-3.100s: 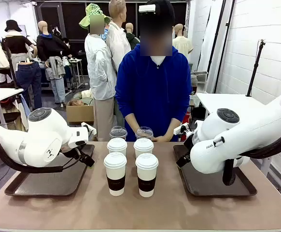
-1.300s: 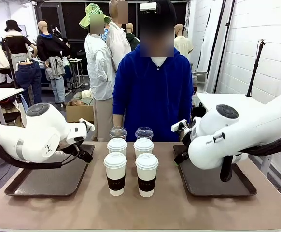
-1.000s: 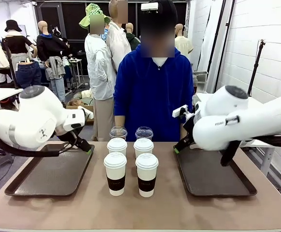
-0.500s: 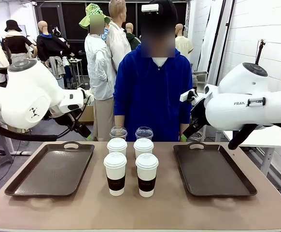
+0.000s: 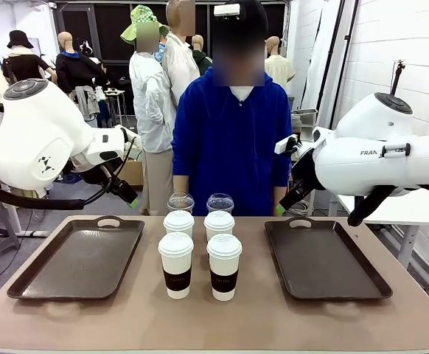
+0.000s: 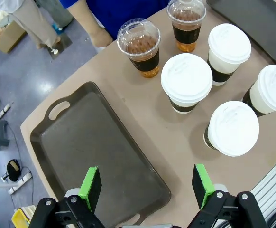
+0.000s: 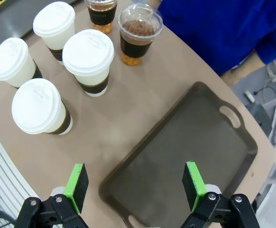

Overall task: Distribute the coffee onto the tray.
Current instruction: Pick up one iced Americano and place it on the right Handle tray.

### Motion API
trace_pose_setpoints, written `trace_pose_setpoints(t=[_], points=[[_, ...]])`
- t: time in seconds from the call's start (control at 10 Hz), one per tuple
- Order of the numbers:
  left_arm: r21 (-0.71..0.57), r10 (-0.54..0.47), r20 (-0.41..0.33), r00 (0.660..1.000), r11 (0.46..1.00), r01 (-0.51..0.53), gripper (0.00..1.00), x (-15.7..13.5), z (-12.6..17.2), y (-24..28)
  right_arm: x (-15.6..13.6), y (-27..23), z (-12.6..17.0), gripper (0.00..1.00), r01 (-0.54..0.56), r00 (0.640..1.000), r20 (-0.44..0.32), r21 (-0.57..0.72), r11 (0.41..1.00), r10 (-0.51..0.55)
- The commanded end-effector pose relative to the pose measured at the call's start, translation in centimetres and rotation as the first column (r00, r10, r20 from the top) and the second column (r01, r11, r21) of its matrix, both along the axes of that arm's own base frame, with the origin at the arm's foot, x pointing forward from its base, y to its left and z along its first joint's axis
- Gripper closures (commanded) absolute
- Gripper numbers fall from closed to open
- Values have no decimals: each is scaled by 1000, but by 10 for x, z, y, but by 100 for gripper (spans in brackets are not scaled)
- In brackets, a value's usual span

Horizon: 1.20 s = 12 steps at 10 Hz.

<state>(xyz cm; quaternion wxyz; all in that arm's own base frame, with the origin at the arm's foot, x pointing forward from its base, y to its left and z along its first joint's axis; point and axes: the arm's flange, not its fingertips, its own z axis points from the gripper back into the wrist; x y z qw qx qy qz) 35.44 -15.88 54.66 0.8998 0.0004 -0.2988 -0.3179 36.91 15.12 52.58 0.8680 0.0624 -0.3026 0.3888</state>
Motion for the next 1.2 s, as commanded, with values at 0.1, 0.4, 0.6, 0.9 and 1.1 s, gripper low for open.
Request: trace_pose_setpoints(t=[0.1, 0.4, 0.6, 0.9, 1.1], points=[[-76, -140, -1, 990, 987, 140, 0, 0, 3, 14, 0, -18, 11, 0, -115, 993, -3, 85, 990, 115], [-159, -259, 35, 965, 952, 261, 0, -3, 4, 31, -1, -39, 15, 0, -253, 967, 31, 177, 951, 251], [-186, -270, 82, 959, 941, 281, 0, -6, -2, 44, 1, -52, 17, 0, -285, 958, 50, 232, 930, 281], [-270, -288, 127, 949, 911, 312, 0, -9, -13, 63, 7, -61, 18, 0, -310, 950, 62, 279, 909, 305], [-326, -299, 139, 944, 887, 328, 0, -9, -13, 73, 14, -60, 17, 0, -333, 942, 60, 294, 896, 330]])
